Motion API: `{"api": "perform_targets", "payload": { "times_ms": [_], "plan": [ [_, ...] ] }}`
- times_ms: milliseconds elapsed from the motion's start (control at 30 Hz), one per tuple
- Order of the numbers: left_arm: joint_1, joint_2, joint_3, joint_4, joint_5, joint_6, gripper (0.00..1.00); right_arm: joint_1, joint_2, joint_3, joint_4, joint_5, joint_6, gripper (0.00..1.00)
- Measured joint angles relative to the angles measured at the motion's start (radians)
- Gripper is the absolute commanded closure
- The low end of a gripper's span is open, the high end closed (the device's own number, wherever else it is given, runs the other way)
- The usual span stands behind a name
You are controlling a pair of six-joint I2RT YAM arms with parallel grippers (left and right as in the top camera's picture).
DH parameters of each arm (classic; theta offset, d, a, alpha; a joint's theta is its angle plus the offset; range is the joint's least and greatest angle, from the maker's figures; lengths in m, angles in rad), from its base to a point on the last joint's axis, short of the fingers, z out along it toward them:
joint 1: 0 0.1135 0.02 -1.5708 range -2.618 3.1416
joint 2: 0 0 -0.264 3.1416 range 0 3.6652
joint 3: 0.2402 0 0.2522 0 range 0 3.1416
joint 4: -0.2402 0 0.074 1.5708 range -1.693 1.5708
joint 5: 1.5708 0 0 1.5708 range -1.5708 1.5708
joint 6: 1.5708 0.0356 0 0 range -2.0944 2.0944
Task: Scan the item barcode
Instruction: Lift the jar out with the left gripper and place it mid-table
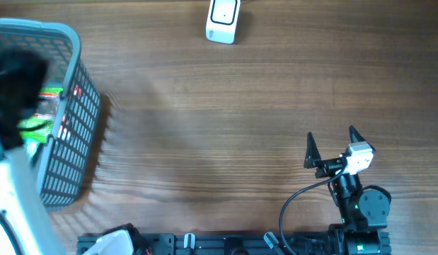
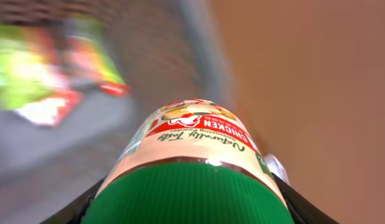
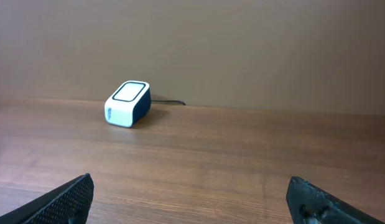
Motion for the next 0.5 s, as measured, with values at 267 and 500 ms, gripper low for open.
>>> {"api": "perform_targets", "payload": {
  "times_ms": [267,500],
  "plan": [
    [-0.603,0.068,0.016,-0.016,-0.103,-0.021,0.35,0.000,0.000,0.000,0.000,0.000,0.000,0.00],
    [-0.888,0.383,0.011,-0.142,-0.218,-0.019,0.35,0.000,0.000,0.000,0.000,0.000,0.000,0.00]
  ]
}}
